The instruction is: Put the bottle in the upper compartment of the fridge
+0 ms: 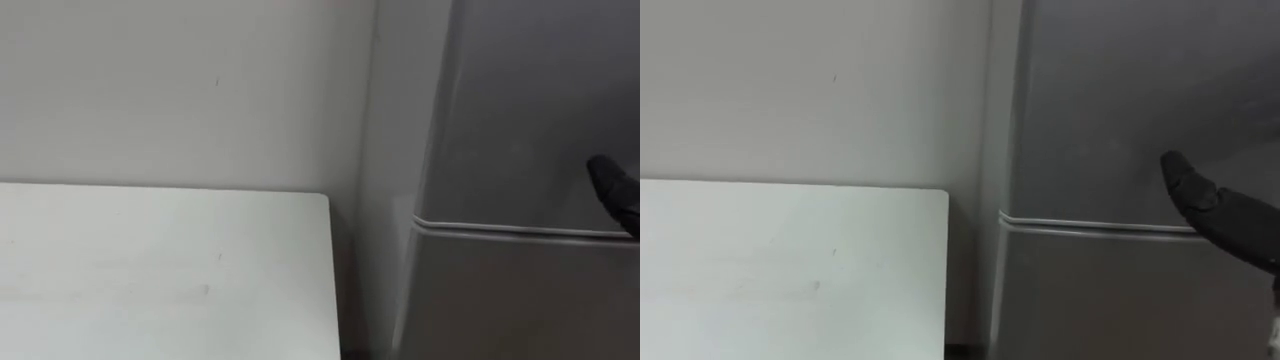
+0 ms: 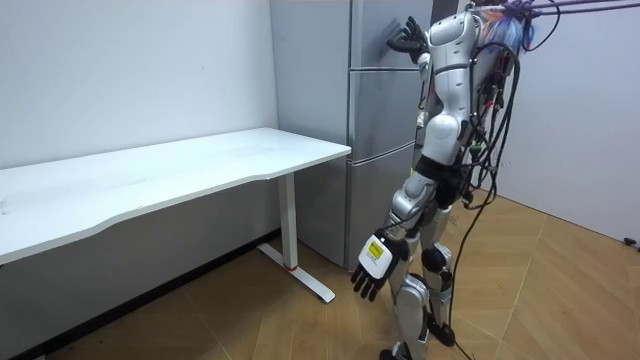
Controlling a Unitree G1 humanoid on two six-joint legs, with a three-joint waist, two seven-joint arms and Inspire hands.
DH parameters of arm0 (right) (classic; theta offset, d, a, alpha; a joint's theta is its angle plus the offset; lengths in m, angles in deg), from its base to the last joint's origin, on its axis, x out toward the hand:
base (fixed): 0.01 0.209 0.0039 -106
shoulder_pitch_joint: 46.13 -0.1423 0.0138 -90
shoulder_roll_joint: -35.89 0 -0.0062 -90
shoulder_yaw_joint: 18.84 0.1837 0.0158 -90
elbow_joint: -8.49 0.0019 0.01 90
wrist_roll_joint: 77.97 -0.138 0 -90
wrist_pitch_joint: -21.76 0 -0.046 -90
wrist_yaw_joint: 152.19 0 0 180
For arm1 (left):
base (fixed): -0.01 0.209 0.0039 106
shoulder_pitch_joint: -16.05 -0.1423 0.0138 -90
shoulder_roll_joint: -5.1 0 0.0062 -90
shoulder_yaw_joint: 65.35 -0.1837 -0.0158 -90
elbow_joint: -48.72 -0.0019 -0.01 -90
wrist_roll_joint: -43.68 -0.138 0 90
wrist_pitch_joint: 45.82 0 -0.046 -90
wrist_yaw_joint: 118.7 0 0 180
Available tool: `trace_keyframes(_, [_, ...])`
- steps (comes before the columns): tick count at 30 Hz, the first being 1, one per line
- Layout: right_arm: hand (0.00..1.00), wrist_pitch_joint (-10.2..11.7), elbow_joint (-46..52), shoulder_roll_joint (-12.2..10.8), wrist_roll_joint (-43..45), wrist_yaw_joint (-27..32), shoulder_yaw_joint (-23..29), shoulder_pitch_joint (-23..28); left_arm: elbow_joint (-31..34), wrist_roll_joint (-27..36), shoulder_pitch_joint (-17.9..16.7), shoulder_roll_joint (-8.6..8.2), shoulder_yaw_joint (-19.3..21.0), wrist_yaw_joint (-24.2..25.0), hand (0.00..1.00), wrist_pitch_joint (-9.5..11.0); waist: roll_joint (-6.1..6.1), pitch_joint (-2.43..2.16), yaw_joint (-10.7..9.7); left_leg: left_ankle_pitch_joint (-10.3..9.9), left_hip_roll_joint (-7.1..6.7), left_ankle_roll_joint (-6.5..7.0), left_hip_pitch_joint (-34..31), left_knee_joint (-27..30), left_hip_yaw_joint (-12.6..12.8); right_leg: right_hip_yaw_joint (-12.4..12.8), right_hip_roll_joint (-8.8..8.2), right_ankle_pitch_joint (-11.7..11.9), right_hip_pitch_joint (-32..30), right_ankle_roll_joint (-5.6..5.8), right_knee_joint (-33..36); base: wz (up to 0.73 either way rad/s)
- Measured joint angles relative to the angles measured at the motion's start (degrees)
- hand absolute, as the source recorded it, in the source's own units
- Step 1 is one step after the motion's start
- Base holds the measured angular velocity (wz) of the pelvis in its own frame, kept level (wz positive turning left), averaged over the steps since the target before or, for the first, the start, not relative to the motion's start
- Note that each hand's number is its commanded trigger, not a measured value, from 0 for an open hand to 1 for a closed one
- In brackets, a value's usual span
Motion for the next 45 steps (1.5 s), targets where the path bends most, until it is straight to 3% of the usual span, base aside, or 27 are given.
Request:
trace_keyframes(7, [0.00, 1.53, -6.47, -0.23, 7.87, 1.13, -0.98, -0.64, -0.04, -0.45, 1.17, 0.36, -1.34, 1.17, 0.00, -0.33, -0.40, 0.17, 0.70, -0.02, 0.02, 0.02, 0.66, -0.44, -0.18, 0.15, 0.14, 0.41, 0.86, 0.05, -0.34, 0.00])
trace_keyframes(13, [0.00, 3.09, -11.09, -0.49, 13.48, 4.04, -1.84, -2.20, 0.17, -0.57, 2.05, 0.44, -2.28, 0.78, 0.00, -0.61, 0.15, -0.08, 1.23, -0.01, 0.17, 0.02, 0.55, -0.39, -0.39, 0.11, 0.40, 1.02, 1.17, -0.05, -1.12, 0.00])
trace_keyframes(18, [0.00, 4.04, -13.82, -0.58, 15.20, 5.49, -2.32, -2.95, 0.17, -0.57, 2.28, 0.47, -2.61, 0.47, 0.00, -1.49, 0.10, -0.04, 1.22, -0.03, 0.09, 0.05, 0.67, -0.15, -0.82, -0.06, 0.35, 1.14, 1.68, 0.05, -1.26, 0.03])
trace_keyframes(31, [0.00, 4.98, -14.10, -0.57, 13.03, 7.13, -2.39, -2.88, 0.11, -0.50, 1.46, 0.84, -2.32, -0.13, 0.00, -0.99, 0.04, -0.14, 0.94, -0.01, 0.03, 0.06, 0.51, -0.23, -1.74, -1.34, 0.19, 1.18, 1.91, -0.01, -1.43, 0.02])
trace_keyframes(33, [0.00, 5.02, -13.79, -0.57, 12.58, 6.92, -2.26, -2.87, 0.06, -0.49, 1.15, 0.98, -1.95, 0.05, 0.00, -0.76, -0.03, -0.32, 0.39, 0.00, -0.08, 0.09, 0.34, -0.18, -2.07, -1.52, 0.14, 1.19, 1.97, 0.01, -1.62, 0.07])
trace_keyframes(35, [0.00, 5.01, -13.50, -0.57, 11.80, 6.54, -2.24, -2.88, 0.08, -0.46, 0.86, 0.99, -1.26, 0.11, 0.00, -0.72, -0.29, -0.82, -0.19, 0.02, -0.14, 0.12, 0.16, -0.12, -2.29, -1.58, 0.18, 1.29, 2.04, 0.14, -2.00, 0.06])
trace_keyframes(41, [0.00, 5.11, -12.51, -0.53, 5.61, 6.56, -0.05, -2.89, 1.81, -0.47, -1.02, 0.96, 0.27, -0.03, 0.00, -0.65, -0.56, -1.00, -1.76, 0.04, -0.22, 0.15, 0.28, -0.11, -2.99, -2.01, 0.23, 1.45, 2.71, 0.25, -2.26, 0.06])
trace_keyframes(45, [0.00, 2.14, -12.61, 3.19, 3.25, 6.95, 4.79, -2.88, 2.01, -0.47, -1.19, 0.77, 1.31, -0.04, 0.00, -0.59, -0.71, -0.84, -1.95, 0.04, -0.21, 0.14, 0.37, -0.20, -3.14, -2.12, 0.27, 1.40, 2.90, 0.27, -2.39, 0.02])
